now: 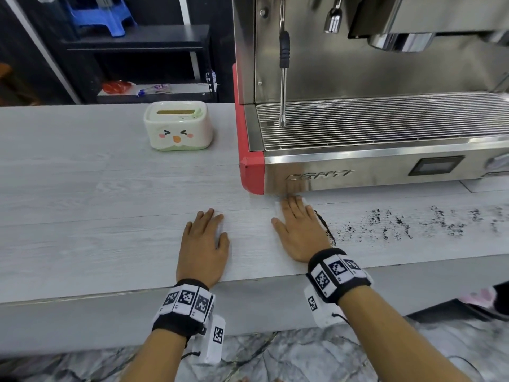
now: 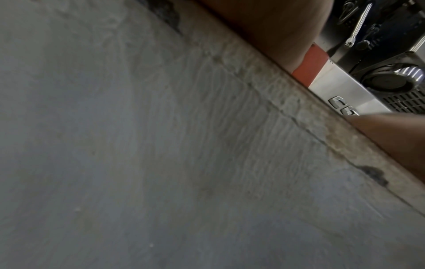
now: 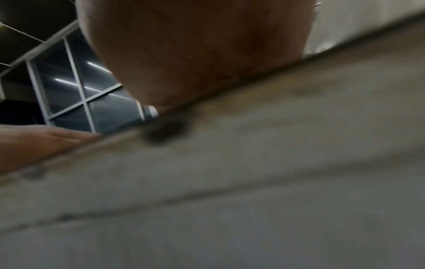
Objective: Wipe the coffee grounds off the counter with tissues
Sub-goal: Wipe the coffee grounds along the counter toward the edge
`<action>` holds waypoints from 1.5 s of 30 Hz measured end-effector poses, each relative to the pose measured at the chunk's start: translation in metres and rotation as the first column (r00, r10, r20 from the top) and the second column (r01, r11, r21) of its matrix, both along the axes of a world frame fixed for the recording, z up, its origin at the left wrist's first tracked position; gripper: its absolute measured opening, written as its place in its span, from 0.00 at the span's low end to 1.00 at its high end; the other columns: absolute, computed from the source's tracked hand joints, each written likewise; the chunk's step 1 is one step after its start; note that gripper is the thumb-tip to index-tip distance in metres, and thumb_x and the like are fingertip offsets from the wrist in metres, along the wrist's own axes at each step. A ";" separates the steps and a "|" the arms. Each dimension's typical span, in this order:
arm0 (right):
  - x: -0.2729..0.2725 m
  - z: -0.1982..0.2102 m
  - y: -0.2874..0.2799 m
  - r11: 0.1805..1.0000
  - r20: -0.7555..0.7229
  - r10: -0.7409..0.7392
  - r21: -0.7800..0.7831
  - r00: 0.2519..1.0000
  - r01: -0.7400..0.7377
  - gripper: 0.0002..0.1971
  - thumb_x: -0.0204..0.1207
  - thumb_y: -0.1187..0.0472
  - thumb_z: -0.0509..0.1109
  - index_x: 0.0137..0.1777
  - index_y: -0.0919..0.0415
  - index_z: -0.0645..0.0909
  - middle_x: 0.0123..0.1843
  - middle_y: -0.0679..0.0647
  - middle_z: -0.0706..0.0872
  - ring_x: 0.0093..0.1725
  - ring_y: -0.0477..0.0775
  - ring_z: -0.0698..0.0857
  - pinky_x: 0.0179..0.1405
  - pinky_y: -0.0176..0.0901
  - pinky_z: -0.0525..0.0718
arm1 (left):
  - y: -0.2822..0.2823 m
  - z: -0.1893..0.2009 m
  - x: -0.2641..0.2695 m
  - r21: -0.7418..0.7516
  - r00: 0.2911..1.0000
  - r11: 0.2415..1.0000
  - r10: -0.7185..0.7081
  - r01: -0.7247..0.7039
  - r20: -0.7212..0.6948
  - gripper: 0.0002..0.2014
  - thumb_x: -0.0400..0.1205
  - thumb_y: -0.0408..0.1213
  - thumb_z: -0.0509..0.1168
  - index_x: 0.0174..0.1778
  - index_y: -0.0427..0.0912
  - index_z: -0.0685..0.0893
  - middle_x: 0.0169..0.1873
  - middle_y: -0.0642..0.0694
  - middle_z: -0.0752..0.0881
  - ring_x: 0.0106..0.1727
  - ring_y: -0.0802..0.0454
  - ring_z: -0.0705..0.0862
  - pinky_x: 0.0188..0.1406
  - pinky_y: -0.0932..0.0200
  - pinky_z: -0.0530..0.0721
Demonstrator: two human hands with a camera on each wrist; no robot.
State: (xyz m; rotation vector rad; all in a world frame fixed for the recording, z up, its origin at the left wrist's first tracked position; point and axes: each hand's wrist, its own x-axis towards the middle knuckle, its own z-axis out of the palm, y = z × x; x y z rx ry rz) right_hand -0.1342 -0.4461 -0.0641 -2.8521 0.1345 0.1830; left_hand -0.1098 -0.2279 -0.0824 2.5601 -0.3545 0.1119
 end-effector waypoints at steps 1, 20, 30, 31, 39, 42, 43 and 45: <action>0.002 0.002 0.006 1.000 0.017 0.016 0.018 1.000 -0.017 0.33 0.86 0.45 0.43 0.84 0.63 0.43 0.86 0.59 0.46 0.85 0.54 0.42 0.83 0.50 0.39 | -0.001 0.000 0.000 0.003 1.000 1.000 0.002 -0.002 0.003 0.23 0.83 0.40 0.56 0.76 0.47 0.69 0.80 0.49 0.65 0.82 0.51 0.58 0.83 0.52 0.49; 0.011 0.001 -0.004 0.999 -0.078 -0.041 -0.016 0.996 0.040 0.34 0.85 0.43 0.44 0.85 0.60 0.42 0.86 0.56 0.42 0.85 0.52 0.40 0.83 0.53 0.39 | 0.000 -0.001 0.001 0.017 1.000 1.000 -0.011 0.011 0.017 0.23 0.84 0.41 0.56 0.76 0.46 0.70 0.80 0.48 0.66 0.82 0.50 0.59 0.83 0.51 0.51; -0.050 0.017 0.027 0.990 -0.036 0.141 0.034 0.989 -0.140 0.38 0.79 0.37 0.33 0.83 0.59 0.36 0.82 0.52 0.32 0.83 0.52 0.33 0.83 0.51 0.38 | -0.002 0.002 0.000 0.010 1.000 1.000 -0.012 0.012 -0.021 0.23 0.83 0.40 0.57 0.77 0.46 0.69 0.81 0.47 0.63 0.83 0.49 0.56 0.83 0.50 0.48; -0.058 0.011 0.034 0.986 -0.029 0.169 0.019 0.985 -0.168 0.39 0.78 0.36 0.31 0.83 0.59 0.37 0.82 0.51 0.31 0.83 0.52 0.33 0.83 0.52 0.37 | -0.002 0.003 0.000 0.006 1.000 1.000 -0.015 0.015 -0.025 0.24 0.83 0.39 0.57 0.77 0.46 0.69 0.81 0.47 0.63 0.83 0.49 0.56 0.83 0.49 0.48; -0.066 -0.008 -0.004 0.992 0.045 0.112 -0.068 0.993 -0.109 0.39 0.77 0.35 0.29 0.84 0.56 0.40 0.85 0.53 0.34 0.83 0.52 0.33 0.80 0.47 0.30 | -0.038 0.012 -0.019 -0.072 0.997 0.994 -0.081 0.081 0.001 0.24 0.83 0.37 0.59 0.77 0.45 0.68 0.80 0.48 0.63 0.83 0.50 0.55 0.82 0.53 0.46; -0.070 -0.007 -0.029 0.993 0.018 0.092 -0.082 0.996 -0.091 0.40 0.76 0.34 0.28 0.84 0.57 0.37 0.85 0.53 0.34 0.83 0.51 0.33 0.80 0.46 0.30 | -0.055 0.012 -0.023 -0.070 0.997 0.995 -0.073 0.073 -0.001 0.24 0.83 0.38 0.59 0.77 0.45 0.68 0.80 0.48 0.64 0.83 0.50 0.55 0.82 0.53 0.45; -0.071 -0.006 -0.038 0.992 0.016 0.088 -0.090 0.996 -0.086 0.41 0.75 0.34 0.28 0.84 0.58 0.37 0.85 0.53 0.34 0.83 0.50 0.33 0.80 0.46 0.31 | -0.060 0.012 -0.024 -0.069 0.997 0.995 -0.071 0.070 -0.006 0.24 0.83 0.38 0.58 0.77 0.46 0.68 0.80 0.48 0.63 0.83 0.50 0.55 0.82 0.54 0.46; -0.070 -0.005 -0.052 0.995 0.013 0.076 -0.068 0.997 -0.075 0.42 0.74 0.34 0.26 0.83 0.59 0.37 0.85 0.53 0.36 0.83 0.49 0.34 0.81 0.46 0.33 | -0.068 0.011 -0.024 -0.060 0.997 0.996 -0.071 0.070 -0.017 0.24 0.83 0.38 0.58 0.77 0.46 0.68 0.81 0.48 0.63 0.83 0.50 0.55 0.82 0.53 0.46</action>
